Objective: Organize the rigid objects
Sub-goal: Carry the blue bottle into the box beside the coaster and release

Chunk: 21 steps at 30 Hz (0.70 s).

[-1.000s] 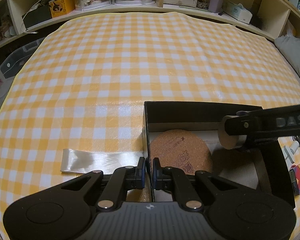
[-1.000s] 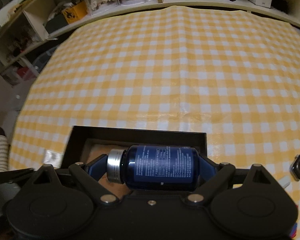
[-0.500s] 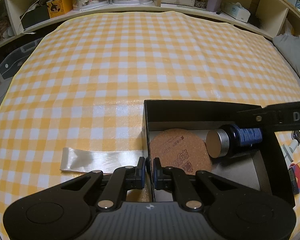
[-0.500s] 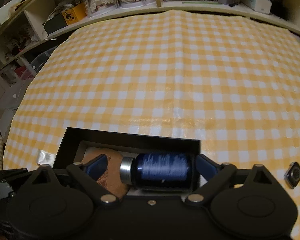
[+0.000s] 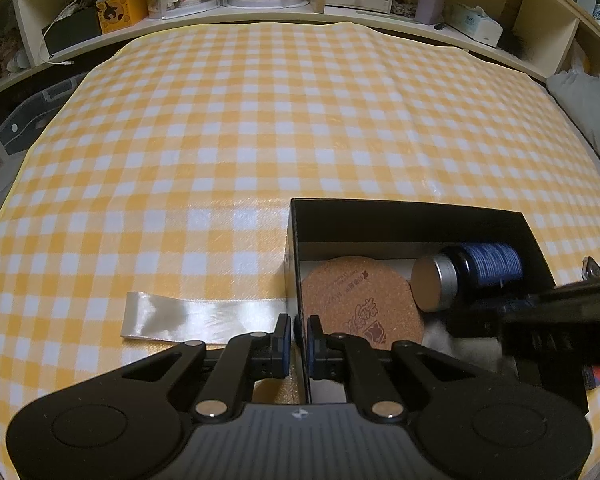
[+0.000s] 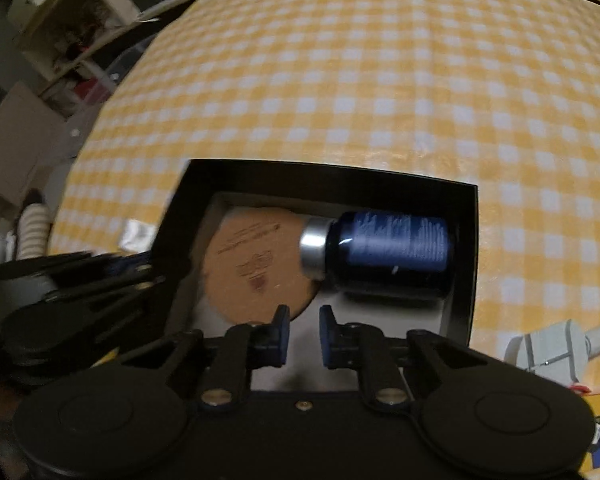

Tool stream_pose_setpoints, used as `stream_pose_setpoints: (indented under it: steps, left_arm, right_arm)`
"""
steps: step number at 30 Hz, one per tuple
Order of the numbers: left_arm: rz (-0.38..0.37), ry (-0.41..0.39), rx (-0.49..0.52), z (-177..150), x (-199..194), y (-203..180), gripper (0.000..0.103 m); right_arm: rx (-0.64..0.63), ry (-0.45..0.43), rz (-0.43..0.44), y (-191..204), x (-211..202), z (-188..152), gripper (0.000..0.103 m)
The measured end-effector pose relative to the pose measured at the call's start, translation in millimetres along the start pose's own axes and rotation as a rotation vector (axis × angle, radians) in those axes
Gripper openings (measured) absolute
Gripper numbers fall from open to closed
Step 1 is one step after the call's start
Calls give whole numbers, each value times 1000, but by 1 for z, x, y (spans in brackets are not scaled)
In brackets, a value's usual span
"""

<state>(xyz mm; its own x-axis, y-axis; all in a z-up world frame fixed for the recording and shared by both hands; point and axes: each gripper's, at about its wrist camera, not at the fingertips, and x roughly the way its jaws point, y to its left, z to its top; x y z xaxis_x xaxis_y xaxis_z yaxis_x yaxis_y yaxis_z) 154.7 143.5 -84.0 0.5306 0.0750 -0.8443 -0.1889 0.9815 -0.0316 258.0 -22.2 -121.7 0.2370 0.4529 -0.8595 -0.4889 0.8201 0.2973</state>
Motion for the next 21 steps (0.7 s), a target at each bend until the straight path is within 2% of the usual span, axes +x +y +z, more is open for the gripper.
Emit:
stream_pose_setpoints:
  steps: [3,7,15,21]
  left_arm:
    - [-1,0,1,0,0,1,9]
    - [-1,-1,0,0,0,1,9]
    - [0,0,1,1,0,1,9]
    - [0,0,-1,1,-1,2,9]
  right_arm:
    - [48,-46,-26,-11,7,4,11]
    - [103,-64,-8,-26,6,4,10]
    - [76,-67,-33,-26,3,2,10]
    - [61,-94,12,-28,-31,9,16]
